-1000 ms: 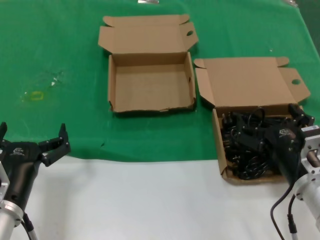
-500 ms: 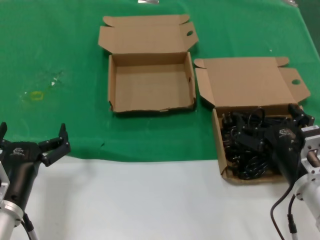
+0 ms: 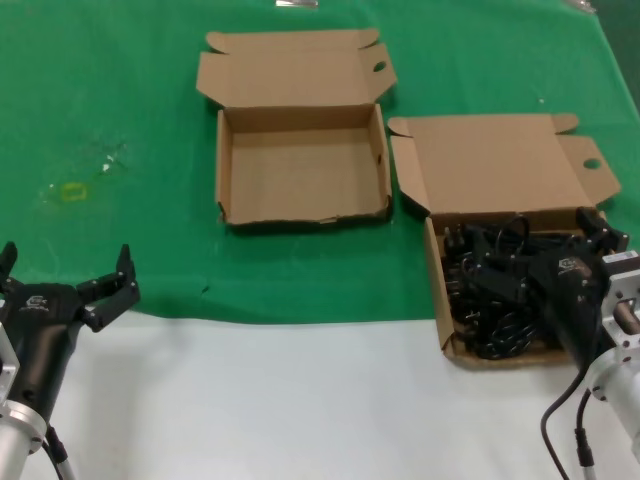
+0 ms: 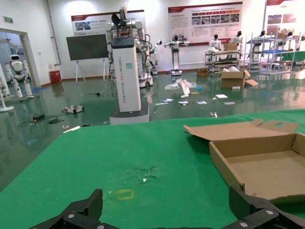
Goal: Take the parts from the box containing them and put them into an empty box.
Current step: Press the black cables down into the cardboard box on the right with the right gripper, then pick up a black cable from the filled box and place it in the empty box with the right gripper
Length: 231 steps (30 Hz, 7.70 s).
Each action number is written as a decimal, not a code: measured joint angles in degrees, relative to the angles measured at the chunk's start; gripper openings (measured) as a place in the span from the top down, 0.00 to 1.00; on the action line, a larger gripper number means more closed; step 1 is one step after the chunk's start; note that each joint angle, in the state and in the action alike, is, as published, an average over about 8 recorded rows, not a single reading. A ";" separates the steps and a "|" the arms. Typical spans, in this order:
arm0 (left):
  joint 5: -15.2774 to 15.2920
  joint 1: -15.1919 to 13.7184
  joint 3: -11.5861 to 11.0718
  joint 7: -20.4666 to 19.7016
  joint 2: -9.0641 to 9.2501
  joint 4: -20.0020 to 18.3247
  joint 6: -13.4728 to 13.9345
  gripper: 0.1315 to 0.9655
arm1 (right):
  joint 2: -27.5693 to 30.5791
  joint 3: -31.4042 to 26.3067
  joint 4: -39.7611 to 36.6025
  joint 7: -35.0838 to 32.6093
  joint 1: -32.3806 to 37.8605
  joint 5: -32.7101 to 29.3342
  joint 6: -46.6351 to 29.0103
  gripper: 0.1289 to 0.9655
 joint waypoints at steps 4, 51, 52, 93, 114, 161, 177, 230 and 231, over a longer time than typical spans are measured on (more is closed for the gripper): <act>0.00 0.00 0.00 0.00 0.00 0.00 0.00 0.06 | 0.00 0.00 0.00 0.00 0.00 0.00 0.00 0.00; 0.00 0.00 0.00 0.00 0.00 0.00 0.00 0.93 | 37.67 -35.84 -1.78 18.67 31.00 -2.01 -21.91 0.00; 0.00 0.00 0.00 0.00 0.00 0.00 0.00 0.94 | 37.76 -35.83 -2.16 18.68 31.98 -3.18 -24.20 0.00; 0.02 0.00 0.00 -0.03 0.00 0.00 0.00 0.99 | 26.22 -33.92 -26.44 -0.33 54.56 -31.50 -63.98 0.09; 0.02 0.00 0.00 -0.01 0.00 0.00 0.00 0.99 | 25.58 -31.41 -25.68 -0.58 53.28 -33.70 -65.75 0.49; 0.01 0.00 0.00 -0.01 0.00 0.00 0.00 0.99 | 22.27 -29.07 -21.88 6.82 61.06 -34.99 -71.65 0.90; 0.01 0.00 0.00 -0.01 0.00 0.00 0.00 0.99 | 9.89 -31.76 -31.68 2.85 64.67 -36.34 -63.25 0.90; 0.01 0.00 0.00 -0.01 0.00 0.00 0.00 0.99 | -16.62 -58.66 -79.43 -30.93 75.67 2.28 -31.48 0.90; 0.01 0.00 0.00 -0.01 0.00 0.00 0.00 0.99 | -16.62 -59.45 -79.41 -31.16 75.58 3.23 -31.19 0.90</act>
